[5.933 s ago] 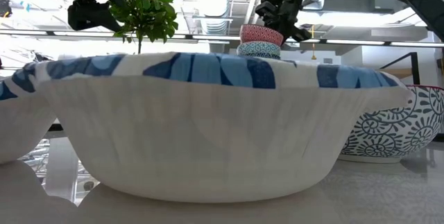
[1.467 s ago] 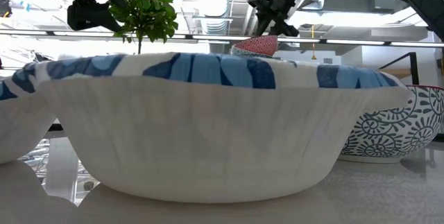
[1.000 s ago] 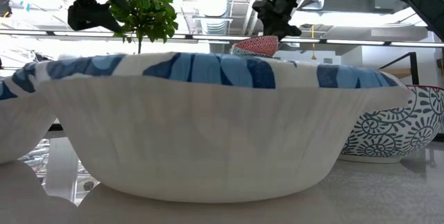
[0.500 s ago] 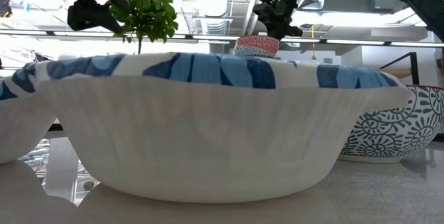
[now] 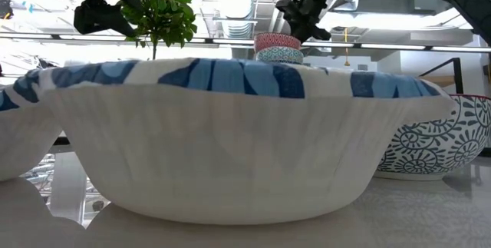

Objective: Place and stack bowls onto a shelf
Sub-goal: Stack the blue bowl on top of the orange bowl on the shelf, then stack the red bowl on top of the blue bowl on the shelf

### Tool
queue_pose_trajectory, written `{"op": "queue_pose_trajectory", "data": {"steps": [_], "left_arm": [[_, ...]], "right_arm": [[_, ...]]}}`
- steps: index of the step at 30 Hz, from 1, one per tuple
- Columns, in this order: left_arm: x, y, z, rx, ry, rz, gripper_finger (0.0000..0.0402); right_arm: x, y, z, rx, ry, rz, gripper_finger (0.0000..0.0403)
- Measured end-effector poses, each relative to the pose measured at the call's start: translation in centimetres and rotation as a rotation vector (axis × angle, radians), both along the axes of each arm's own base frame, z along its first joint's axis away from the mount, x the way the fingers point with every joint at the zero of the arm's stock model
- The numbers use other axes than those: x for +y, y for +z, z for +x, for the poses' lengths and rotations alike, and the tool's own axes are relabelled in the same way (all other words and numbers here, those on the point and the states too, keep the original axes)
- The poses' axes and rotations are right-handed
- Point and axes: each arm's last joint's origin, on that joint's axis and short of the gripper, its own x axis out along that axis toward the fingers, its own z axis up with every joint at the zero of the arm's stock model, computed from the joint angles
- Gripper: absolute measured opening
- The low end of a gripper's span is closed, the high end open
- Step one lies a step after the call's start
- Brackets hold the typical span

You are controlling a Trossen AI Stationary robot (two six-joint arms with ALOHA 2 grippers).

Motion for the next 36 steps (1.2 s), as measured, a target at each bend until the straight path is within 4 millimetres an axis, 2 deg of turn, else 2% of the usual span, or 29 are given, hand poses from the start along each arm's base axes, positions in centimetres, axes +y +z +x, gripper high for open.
{"op": "queue_pose_trajectory", "data": {"steps": [12, 23, 27, 32, 36], "left_arm": [[0.0, 0.0, 0.0, 0.001, -0.006, 0.006, 0.0228], [0.0, 0.0, 0.0, 0.001, -0.005, 0.005, 0.0228], [0.0, 0.0, 0.0, 0.001, -0.005, 0.005, 0.0228], [0.0, -0.1, -0.1, 0.015, -0.003, 0.006, 0.0228], [0.0, -0.1, -0.1, 0.016, 0.004, -0.001, 0.0228]], "right_arm": [[0.1, -0.4, -0.5, 0.048, 0.0, 0.044, 0.0041], [0.1, -0.1, 0.1, 0.011, 0.027, -0.001, 0.0138], [0.4, 1.0, -0.5, -0.042, 0.039, -0.014, 0.0157], [1.6, 3.3, -2.2, -0.082, 0.061, -0.064, 0.0158], [4.4, 5.1, -2.9, -0.105, 0.11, -0.082, 0.014]]}}
